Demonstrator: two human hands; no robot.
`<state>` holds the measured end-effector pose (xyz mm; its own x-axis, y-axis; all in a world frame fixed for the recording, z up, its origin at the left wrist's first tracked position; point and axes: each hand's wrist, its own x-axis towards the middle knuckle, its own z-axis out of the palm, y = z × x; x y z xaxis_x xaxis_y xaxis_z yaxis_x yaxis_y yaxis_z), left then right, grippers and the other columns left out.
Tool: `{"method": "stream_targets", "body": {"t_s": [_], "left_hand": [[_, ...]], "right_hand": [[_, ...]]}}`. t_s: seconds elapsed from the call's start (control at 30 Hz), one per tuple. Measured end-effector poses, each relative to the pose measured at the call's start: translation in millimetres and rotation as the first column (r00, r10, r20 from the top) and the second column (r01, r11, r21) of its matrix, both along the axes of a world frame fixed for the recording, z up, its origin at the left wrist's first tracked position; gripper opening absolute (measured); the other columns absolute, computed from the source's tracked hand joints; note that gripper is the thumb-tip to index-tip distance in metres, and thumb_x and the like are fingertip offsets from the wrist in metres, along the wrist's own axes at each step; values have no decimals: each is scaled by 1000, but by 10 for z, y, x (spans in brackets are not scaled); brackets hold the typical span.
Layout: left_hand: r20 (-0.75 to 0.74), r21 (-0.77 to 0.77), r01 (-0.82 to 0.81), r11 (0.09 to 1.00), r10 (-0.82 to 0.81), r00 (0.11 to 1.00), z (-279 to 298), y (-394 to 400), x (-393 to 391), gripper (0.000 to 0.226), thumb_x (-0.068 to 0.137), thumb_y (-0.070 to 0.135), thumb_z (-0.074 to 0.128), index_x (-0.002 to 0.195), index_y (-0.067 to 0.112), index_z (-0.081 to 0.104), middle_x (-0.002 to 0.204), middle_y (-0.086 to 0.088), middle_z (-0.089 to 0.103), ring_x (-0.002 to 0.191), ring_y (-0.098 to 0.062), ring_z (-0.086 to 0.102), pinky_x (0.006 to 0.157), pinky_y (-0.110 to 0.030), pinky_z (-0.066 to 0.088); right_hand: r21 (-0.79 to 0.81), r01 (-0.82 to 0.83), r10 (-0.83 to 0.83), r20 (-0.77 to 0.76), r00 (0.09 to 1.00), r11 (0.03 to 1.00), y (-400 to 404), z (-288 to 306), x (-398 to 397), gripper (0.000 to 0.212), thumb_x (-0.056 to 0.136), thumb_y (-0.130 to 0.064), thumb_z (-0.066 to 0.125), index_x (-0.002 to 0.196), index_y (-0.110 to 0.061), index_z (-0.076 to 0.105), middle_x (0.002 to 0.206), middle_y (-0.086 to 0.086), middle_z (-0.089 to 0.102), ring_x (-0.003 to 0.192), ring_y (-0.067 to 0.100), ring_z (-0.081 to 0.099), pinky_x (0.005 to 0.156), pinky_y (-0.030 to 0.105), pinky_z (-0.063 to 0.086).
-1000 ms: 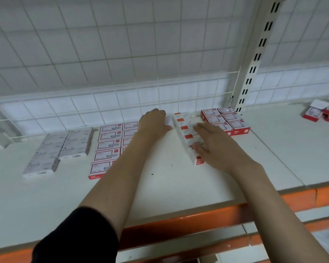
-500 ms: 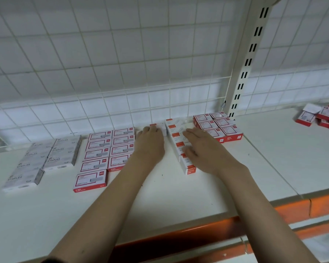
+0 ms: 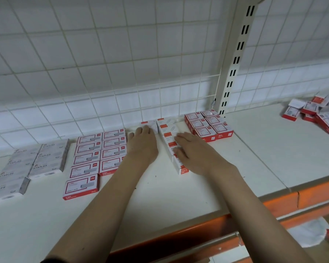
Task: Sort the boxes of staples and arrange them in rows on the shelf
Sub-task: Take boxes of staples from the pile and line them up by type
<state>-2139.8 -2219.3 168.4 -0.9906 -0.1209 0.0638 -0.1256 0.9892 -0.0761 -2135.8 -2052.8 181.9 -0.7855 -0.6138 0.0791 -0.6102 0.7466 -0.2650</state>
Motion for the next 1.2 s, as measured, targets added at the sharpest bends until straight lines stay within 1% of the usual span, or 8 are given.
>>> {"method": "stream_targets", "body": {"t_s": [0.17, 0.3, 0.43, 0.5, 0.7, 0.83, 0.97, 1.2], "left_hand": [[11, -21, 18, 1000, -18, 1000, 39, -21, -8, 43, 96, 20, 37, 137, 7, 34, 142, -7, 35, 129, -24, 32, 104, -41, 27], [18, -1, 39, 999, -39, 999, 81, -22, 61, 45, 95, 20, 38, 138, 8, 32, 143, -7, 33, 130, -26, 30, 106, -43, 26], [-67, 85, 101, 991, -95, 993, 214, 31, 220, 44, 96, 22, 38, 139, 14, 31, 141, -6, 36, 130, -25, 31, 106, -41, 25], [-124, 134, 152, 979, -136, 983, 302, 106, 318, 41, 97, 25, 36, 137, 14, 35, 138, -6, 40, 128, -25, 35, 104, -38, 27], [-175, 143, 258, 955, -233, 957, 424, 584, 533, 41, 97, 37, 37, 134, 21, 40, 135, -1, 44, 123, -24, 39, 97, -37, 29], [-176, 120, 325, 938, -302, 937, 373, 1059, 530, 44, 96, 41, 38, 136, 24, 34, 135, 2, 43, 123, -23, 38, 98, -37, 30], [-206, 116, 256, 960, -229, 951, 275, 1607, 490, 45, 96, 40, 39, 137, 24, 32, 140, 4, 39, 127, -21, 35, 101, -37, 30], [-121, 78, 114, 990, -104, 987, 198, 2563, 331, 48, 93, 39, 44, 137, 22, 37, 138, 0, 40, 127, -25, 35, 98, -38, 29]], "right_hand": [[26, 24, -24, 6, 1000, 999, -23, -22, -8, 46, 100, -29, 32, 140, -7, 37, 149, 9, 32, 138, 21, 25, 114, 36, 18], [39, 52, -52, -8, 999, 998, -30, 24, 13, 45, 100, -28, 33, 137, -6, 39, 147, 9, 35, 136, 22, 27, 113, 29, 16], [-23, 106, -107, -42, 993, 994, 55, 50, 88, 46, 97, -30, 35, 133, -3, 45, 141, 12, 43, 132, 26, 35, 111, 35, 23], [-43, 151, -154, -58, 986, 988, 153, 40, 159, 44, 97, -28, 41, 134, -3, 44, 140, 12, 43, 131, 26, 36, 111, 32, 24], [-52, 197, -202, -103, 974, 979, 597, 0, 274, 53, 91, -23, 52, 140, -8, 37, 145, 8, 36, 133, 24, 33, 109, 23, 18], [-70, 209, -217, -138, 967, 976, 1090, 1, 160, 54, 89, -23, 54, 139, -9, 40, 144, 9, 39, 132, 25, 35, 112, 30, 21], [-75, 197, -206, -140, 969, 978, 1750, -7, 22, 51, 90, -22, 54, 138, -9, 42, 142, 12, 41, 131, 27, 36, 113, 36, 25], [79, 144, -132, -144, 981, 986, 2839, 5, -341, 48, 91, -21, 50, 137, -9, 43, 143, 12, 41, 134, 29, 33, 113, 42, 22]]}}
